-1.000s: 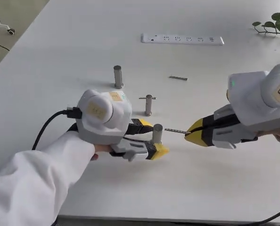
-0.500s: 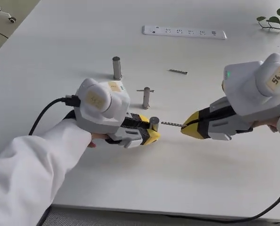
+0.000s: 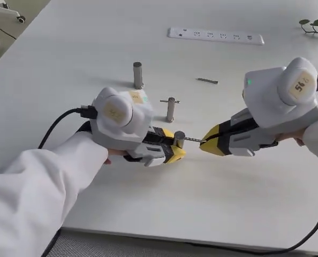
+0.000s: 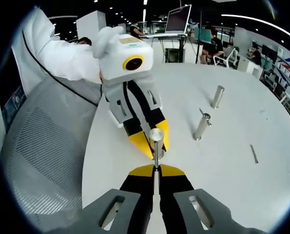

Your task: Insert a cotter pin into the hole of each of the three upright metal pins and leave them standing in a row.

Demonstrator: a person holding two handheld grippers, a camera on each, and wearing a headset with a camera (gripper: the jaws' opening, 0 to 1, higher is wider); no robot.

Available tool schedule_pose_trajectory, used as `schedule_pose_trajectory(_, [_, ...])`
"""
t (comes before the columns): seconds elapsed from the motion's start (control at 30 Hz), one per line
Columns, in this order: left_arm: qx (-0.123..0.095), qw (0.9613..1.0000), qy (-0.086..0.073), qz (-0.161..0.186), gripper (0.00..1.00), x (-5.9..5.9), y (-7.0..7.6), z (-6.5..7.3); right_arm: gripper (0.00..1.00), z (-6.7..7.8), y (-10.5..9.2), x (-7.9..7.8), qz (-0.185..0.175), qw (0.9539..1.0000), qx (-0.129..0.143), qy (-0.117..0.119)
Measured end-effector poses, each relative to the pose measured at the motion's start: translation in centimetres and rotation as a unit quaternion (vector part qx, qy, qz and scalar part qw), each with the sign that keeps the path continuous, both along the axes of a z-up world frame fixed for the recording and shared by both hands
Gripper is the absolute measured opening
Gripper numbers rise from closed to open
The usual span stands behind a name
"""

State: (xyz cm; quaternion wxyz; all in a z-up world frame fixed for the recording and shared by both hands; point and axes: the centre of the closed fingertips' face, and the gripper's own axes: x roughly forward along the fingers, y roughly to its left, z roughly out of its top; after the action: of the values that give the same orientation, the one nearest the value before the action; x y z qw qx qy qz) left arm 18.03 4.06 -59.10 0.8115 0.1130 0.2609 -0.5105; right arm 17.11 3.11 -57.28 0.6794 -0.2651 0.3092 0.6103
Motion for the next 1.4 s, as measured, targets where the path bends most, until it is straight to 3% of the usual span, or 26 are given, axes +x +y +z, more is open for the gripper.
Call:
schedule_pose_trajectory(0.43, [-0.003,0.9999,0.009,0.003,0.12,0.0,0.0,-0.2,0.00,-0.2,1.9,0.5,0.017,0.9998,-0.006,-0.006])
schedule_pose_trajectory(0.8, [-0.007,0.9999,0.014,0.003,0.12,0.0,0.0,-0.3,0.00,-0.1,1.9,0.4,0.040,0.9987,-0.026,-0.019])
schedule_pose_trajectory(1.03, [-0.005,0.9999,0.012,0.005,0.13,0.1,0.0,-0.4,0.00,-0.1,1.9,0.6,0.044,0.9984,-0.025,-0.024])
schedule_pose_trajectory(1.1, [-0.007,0.9998,0.020,0.004,0.17,-0.1,-0.1,-0.5,0.00,-0.2,1.9,0.7,0.044,0.9984,-0.025,-0.025])
schedule_pose_trajectory(1.33, [-0.020,0.9996,0.020,0.006,0.40,0.1,0.0,-0.2,0.00,-0.2,2.0,0.7,0.041,0.9987,-0.021,-0.024])
schedule_pose_trajectory(1.4, [-0.039,0.9988,0.029,0.007,0.44,0.0,0.2,0.1,0.02,-0.2,2.0,0.8,0.040,0.9986,-0.021,-0.027])
